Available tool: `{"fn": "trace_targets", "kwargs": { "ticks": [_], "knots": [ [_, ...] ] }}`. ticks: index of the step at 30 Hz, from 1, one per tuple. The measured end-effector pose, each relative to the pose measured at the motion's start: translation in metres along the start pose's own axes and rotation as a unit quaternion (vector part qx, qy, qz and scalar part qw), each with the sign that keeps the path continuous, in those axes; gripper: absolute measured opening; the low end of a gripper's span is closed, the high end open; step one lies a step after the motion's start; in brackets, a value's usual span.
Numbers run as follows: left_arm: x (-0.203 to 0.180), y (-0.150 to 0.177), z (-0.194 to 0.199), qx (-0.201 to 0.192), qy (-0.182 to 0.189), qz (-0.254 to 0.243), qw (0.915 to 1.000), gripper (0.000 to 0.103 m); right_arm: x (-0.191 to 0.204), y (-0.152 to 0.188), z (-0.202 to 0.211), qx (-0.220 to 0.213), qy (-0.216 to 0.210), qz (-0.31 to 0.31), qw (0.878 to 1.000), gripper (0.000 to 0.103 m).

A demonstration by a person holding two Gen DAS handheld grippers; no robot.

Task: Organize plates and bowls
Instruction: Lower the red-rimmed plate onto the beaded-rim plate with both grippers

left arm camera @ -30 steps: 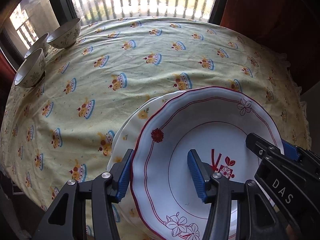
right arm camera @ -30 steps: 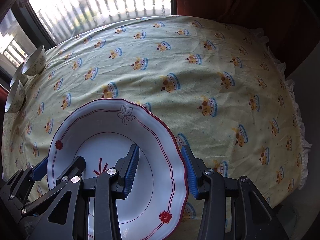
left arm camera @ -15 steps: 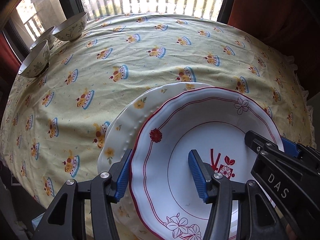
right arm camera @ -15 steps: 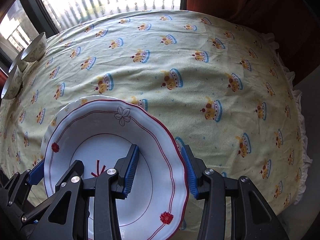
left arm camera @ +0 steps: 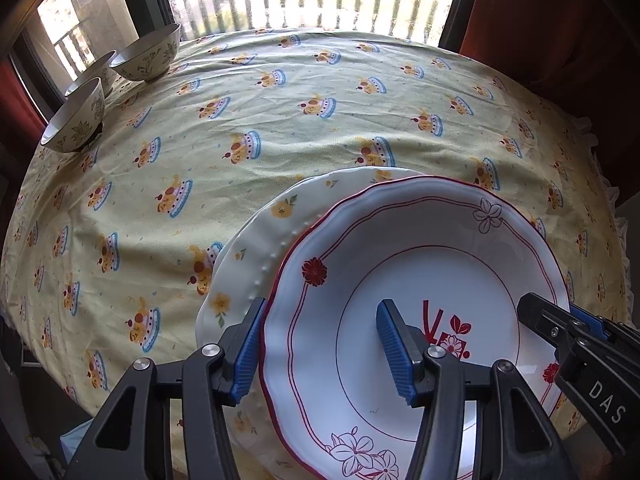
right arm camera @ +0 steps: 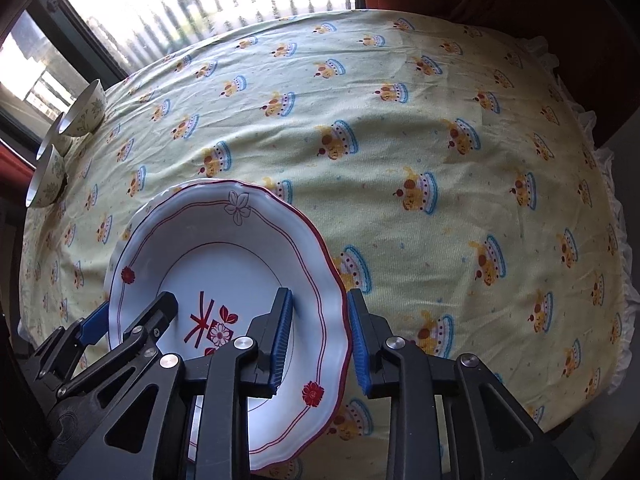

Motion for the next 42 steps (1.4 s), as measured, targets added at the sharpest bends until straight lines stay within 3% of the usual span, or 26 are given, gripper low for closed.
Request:
{"fn": "trace_targets", "kwargs": {
  "ticks": [4, 10, 18, 22, 33, 35, 40, 42],
  "knots": [
    [0.003, 0.000, 0.002, 0.000, 0.000, 0.006, 1.0000, 0.055, 0.006, -0.001, 0.002, -0.006, 0.014, 0.020, 1.000, 0.030],
    [0.023, -0.002, 0.007, 0.001, -0.015, 0.037, 0.9992, 0.055, 0.022, -0.005, 0.000, 0.000, -0.006, 0.037, 0.999, 0.030],
    [0.026, 0.000, 0.004, -0.001, -0.052, 0.027, 0.9983, 0.056, 0.036, -0.003, -0.010, 0.002, 0.006, 0.063, 0.998, 0.031],
    [0.022, 0.001, 0.002, -0.004, -0.062, 0.017, 0.9979, 0.061, 0.037, -0.002, -0.011, -0.009, 0.021, 0.080, 0.997, 0.032],
    [0.019, 0.001, 0.004, -0.010, -0.035, 0.019, 0.9991, 0.068, 0.034, -0.004, -0.012, -0.035, 0.036, 0.081, 0.995, 0.037],
    [0.024, 0.003, 0.004, -0.005, -0.034, 0.030, 0.9990, 0.073, 0.033, -0.003, -0.012, -0.030, 0.035, 0.078, 0.996, 0.041],
    [0.046, 0.016, 0.001, 0.014, -0.023, 0.069, 0.9973, 0.086, 0.032, -0.003, -0.011, -0.028, 0.019, 0.066, 0.997, 0.073],
    [0.052, 0.018, 0.004, 0.012, -0.023, 0.073, 0.9970, 0.088, 0.035, -0.003, -0.008, -0.031, 0.014, 0.060, 0.998, 0.075]
  ]
}}
Point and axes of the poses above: each gripper's, at about its wrist camera, not at the fingertips, and z roughly against the way its jaws point, x to its left, y to its underside, the point moved 7 cm from there along -z, roughly the way its jaws point, and after that the axes turned 10 degrees about -z, right-handed, at the moved point
